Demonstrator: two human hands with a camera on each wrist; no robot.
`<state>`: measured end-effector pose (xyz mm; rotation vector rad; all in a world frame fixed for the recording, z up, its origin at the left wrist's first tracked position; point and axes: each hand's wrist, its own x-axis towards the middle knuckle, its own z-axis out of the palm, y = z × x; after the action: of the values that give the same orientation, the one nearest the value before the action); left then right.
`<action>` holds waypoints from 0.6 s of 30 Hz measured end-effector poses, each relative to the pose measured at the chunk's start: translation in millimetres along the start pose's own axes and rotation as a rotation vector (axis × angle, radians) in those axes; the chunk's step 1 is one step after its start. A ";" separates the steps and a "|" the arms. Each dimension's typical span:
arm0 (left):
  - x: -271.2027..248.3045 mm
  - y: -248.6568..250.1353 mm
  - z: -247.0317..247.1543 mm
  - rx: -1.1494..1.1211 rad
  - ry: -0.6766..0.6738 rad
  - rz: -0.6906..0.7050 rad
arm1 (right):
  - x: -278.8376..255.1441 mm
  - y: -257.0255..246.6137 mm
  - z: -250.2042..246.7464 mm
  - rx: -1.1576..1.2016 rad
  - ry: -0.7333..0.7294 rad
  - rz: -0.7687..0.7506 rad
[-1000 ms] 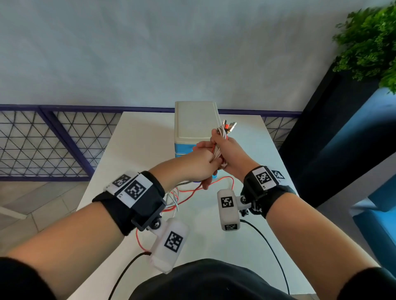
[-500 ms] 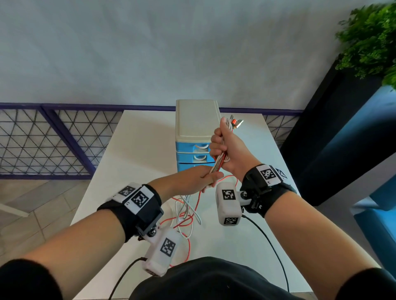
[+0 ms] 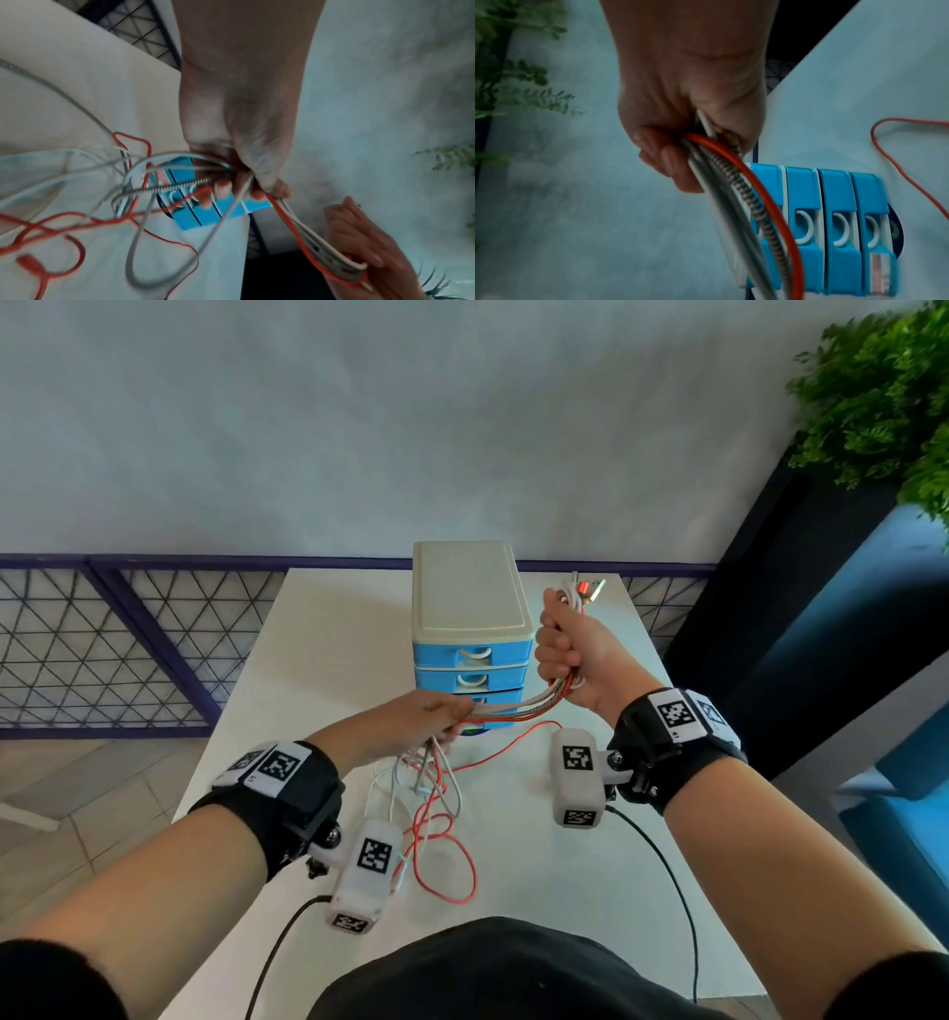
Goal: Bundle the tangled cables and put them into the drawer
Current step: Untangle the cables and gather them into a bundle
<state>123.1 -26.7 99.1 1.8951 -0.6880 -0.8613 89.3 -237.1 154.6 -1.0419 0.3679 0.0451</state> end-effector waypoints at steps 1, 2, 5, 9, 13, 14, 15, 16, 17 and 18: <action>3.7 2.1 -0.5 0.066 0.094 0.013 | -0.5 2.6 0.7 -0.072 0.012 -0.008; 7.3 5.1 -1.0 0.129 0.176 0.036 | -1.0 5.2 2.6 -0.126 0.016 -0.019; 12.8 11.6 -4.9 0.281 0.368 0.134 | -2.0 10.5 6.6 -0.238 -0.064 0.009; 15.1 15.5 -10.8 0.443 0.486 0.244 | -4.3 18.2 9.8 -0.354 -0.166 0.126; 14.3 25.1 -11.3 0.550 0.507 0.363 | -11.3 22.7 13.2 -0.413 -0.316 0.247; 14.3 26.0 -11.7 0.574 0.513 0.391 | -11.9 23.2 13.1 -0.437 -0.337 0.269; 14.0 26.6 -12.0 0.594 0.517 0.408 | -13.5 23.5 13.0 -0.442 -0.360 0.288; 14.0 26.4 -12.4 0.608 0.519 0.419 | -14.5 24.4 13.1 -0.427 -0.388 0.308; 13.5 26.9 -11.9 0.621 0.518 0.423 | -15.5 25.7 13.1 -0.398 -0.428 0.329; 13.2 27.5 -11.7 0.630 0.511 0.423 | -16.3 27.0 13.1 -0.368 -0.467 0.350</action>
<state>137.3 -42.5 124.0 2.2595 -1.0552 0.1430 72.0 -210.0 143.2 -1.2778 0.1109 0.6799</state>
